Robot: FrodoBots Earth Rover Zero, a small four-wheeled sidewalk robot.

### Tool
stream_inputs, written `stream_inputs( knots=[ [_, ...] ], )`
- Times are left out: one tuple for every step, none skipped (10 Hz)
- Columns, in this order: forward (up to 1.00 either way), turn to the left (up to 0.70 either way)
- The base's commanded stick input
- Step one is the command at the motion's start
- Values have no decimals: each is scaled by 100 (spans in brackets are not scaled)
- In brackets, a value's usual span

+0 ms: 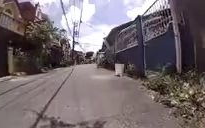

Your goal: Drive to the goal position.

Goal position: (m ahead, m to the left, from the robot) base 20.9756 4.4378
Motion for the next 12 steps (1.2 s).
stream_inputs(
  knots=[
    [70, 0],
    [70, 0],
    [70, 0],
    [70, 0],
    [70, 0],
    [70, 0],
    [70, 0],
    [70, 0],
    [70, 0],
    [70, 0],
    [70, 0],
    [70, 0]
  ],
)
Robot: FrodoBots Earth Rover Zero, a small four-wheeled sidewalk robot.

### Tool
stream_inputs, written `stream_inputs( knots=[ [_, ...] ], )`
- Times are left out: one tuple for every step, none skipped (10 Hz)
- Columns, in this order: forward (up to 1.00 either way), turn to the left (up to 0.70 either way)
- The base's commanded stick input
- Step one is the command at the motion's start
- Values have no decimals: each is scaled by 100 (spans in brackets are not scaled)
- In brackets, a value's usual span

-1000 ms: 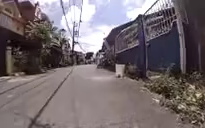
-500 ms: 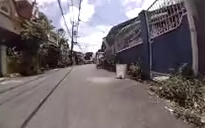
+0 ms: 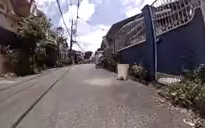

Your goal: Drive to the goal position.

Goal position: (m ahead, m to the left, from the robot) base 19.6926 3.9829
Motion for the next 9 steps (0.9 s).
stream_inputs(
  knots=[
    [70, 0],
    [70, 0],
    [70, 0],
    [70, 0],
    [70, 0],
    [70, 0],
    [70, 0],
    [70, 0],
    [70, 0]
  ],
)
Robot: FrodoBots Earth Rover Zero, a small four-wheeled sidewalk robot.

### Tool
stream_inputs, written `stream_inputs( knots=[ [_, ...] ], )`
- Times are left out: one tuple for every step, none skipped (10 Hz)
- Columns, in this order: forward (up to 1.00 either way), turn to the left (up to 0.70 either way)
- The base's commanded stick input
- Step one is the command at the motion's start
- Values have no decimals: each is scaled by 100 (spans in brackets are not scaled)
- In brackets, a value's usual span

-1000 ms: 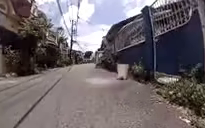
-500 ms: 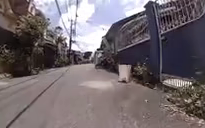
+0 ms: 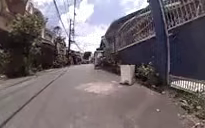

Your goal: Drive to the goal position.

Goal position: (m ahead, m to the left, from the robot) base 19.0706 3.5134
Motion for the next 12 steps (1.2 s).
stream_inputs(
  knots=[
    [70, 3],
    [70, 28],
    [70, 35],
    [70, 35],
    [70, 21],
    [70, 3],
    [70, 0],
    [70, 0],
    [70, 0],
    [70, 0],
    [70, 0],
    [70, 0]
  ],
)
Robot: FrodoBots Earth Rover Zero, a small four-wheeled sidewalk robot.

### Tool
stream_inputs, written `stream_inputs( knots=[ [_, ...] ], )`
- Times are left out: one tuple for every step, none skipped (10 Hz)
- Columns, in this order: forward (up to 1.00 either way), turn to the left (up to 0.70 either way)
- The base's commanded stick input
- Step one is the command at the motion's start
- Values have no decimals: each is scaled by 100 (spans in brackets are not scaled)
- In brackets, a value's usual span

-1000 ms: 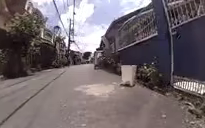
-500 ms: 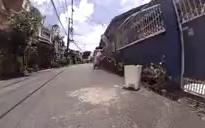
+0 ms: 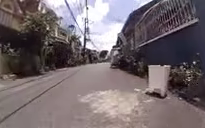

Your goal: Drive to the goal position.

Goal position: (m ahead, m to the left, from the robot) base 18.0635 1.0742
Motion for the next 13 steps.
stream_inputs(
  knots=[
    [70, 0],
    [70, 0],
    [70, 0],
    [70, 0],
    [70, 0],
    [70, 0],
    [70, 0],
    [70, 0],
    [70, 0],
    [70, 0],
    [70, 0],
    [70, 0],
    [70, 0]
  ],
)
